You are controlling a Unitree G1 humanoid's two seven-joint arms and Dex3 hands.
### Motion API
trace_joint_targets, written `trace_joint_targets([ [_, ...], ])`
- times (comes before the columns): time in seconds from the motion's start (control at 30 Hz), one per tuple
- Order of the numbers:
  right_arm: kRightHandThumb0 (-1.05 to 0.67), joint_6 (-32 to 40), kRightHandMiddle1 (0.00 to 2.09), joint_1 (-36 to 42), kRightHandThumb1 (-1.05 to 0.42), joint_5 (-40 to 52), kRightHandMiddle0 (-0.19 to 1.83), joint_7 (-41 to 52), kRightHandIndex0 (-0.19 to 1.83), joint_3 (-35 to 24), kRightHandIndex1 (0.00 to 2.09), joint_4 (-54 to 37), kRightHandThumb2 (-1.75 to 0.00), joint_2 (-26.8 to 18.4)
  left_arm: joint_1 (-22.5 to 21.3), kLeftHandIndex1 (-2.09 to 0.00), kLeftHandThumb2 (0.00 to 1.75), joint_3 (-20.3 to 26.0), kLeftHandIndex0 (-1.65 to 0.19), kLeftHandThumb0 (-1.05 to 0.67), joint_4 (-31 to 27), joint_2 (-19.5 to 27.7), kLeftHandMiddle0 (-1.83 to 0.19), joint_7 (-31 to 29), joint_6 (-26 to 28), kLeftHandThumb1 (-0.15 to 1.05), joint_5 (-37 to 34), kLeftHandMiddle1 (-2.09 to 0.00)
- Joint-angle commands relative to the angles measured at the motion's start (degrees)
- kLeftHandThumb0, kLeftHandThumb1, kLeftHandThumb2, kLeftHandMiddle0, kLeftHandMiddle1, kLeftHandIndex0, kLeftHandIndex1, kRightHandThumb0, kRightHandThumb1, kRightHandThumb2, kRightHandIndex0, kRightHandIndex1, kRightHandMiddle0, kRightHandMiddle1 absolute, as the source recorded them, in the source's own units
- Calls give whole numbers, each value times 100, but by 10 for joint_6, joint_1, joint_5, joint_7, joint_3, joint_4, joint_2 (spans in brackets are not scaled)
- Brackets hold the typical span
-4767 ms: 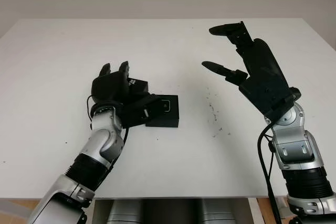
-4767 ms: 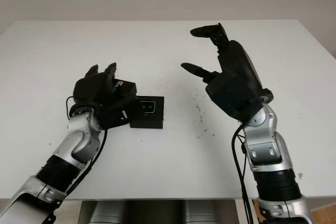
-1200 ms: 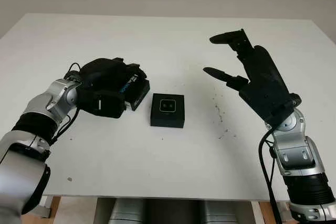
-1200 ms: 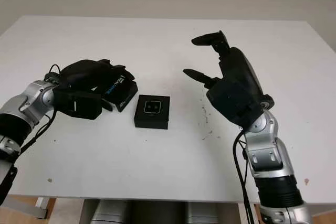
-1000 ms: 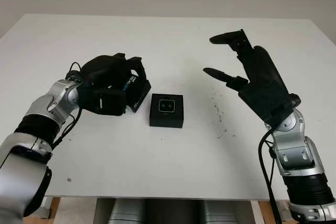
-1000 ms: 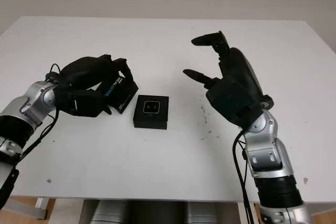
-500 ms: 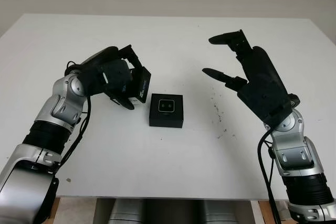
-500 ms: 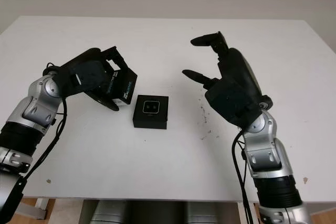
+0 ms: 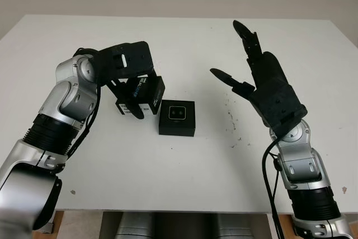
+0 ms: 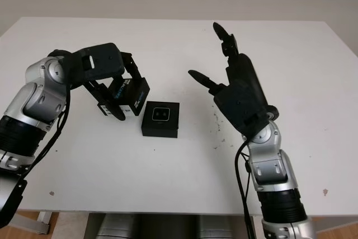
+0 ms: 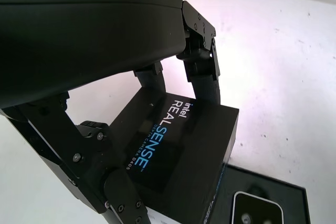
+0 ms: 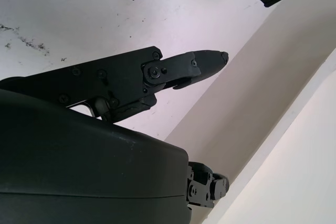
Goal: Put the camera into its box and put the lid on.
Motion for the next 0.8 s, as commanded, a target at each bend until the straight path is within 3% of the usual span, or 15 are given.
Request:
trace_joint_targets([
  [0.0, -57, 3, 9, 3, -105, -2, -18, -5, -14, 1, 0, -9, -19, 5, -21, -127, 5, 3, -50, -24, -12, 0, -63, -9, 2, 90, -9, -143],
  [0.3, -58, -22, 11, 6, -105, -12, -9, -18, -9, 8, 4, 6, -17, 2, -13, -131, 6, -4, -46, -25, -35, -14, -62, -11, 16, 90, -10, -151],
  [0.5, -56, -9, 11, 8, -105, -2, -6, -13, -10, 11, 4, 1, -16, 14, 23, -145, 5, 16, -46, -22, -51, -48, -59, 54, 19, 90, -35, -158],
  [0.77, -58, -8, 9, 6, -105, -8, -3, 0, -7, 22, 6, 5, -17, 11, 41, -142, 6, 14, -33, -19, -69, -83, -55, 121, 51, 94, -27, -158],
])
